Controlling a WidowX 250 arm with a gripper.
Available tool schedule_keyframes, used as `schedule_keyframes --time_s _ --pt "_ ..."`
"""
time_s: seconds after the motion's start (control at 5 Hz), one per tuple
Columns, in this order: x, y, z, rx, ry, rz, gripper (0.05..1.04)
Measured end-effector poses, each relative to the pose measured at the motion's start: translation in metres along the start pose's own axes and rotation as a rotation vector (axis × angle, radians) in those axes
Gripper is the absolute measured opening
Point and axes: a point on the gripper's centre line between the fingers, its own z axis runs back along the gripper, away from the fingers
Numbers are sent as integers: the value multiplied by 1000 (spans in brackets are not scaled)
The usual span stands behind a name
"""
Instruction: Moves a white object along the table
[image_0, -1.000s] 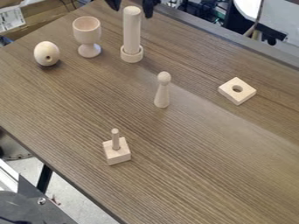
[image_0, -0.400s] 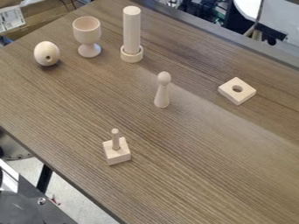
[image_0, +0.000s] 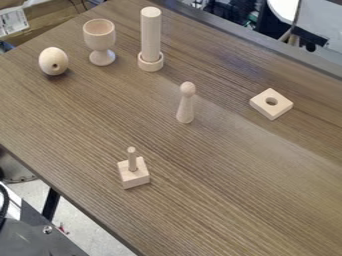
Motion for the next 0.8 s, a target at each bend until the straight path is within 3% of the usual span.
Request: schedule_keyframes --time_s 0.2,0.4,0.8 --pt "9 -35 -4 -67 -13 -37 1001" --pt "9 -63 -3 -119 39 -5 1001" --pt "1 -103 -13 -177 163 113 1001"
